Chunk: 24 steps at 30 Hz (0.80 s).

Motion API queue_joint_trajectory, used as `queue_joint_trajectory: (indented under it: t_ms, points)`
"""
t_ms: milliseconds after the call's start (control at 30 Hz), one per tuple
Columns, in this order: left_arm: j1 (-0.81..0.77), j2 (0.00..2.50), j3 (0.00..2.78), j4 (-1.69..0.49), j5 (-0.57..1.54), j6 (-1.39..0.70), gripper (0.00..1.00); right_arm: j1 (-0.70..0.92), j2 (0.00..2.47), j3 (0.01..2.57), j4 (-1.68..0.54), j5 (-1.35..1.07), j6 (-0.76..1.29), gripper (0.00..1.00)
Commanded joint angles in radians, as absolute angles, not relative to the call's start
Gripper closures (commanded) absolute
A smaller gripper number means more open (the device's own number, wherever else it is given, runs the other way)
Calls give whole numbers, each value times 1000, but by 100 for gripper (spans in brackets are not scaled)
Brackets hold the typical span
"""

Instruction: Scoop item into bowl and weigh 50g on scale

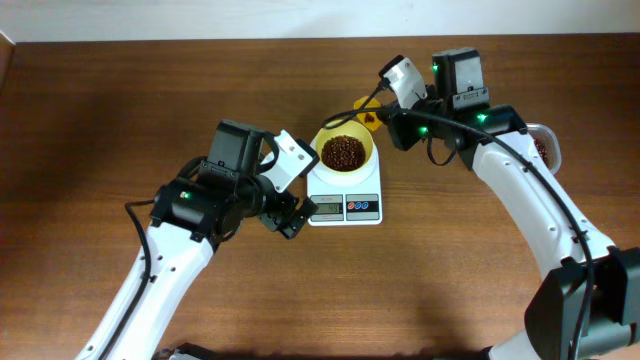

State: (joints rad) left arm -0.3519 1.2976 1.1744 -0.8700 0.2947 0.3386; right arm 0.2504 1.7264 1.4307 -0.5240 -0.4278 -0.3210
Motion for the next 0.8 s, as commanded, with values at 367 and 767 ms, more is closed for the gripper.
queue_joint_trajectory:
  t_ms: [367,767]
  points:
    - [-350,1282,1172,-868,291,354,1,302,1708,1438,-533,-513,-389,96]
    - [-350,1282,1172,-868,291,354,1,300,1722,1437,-549,-455,-389,96]
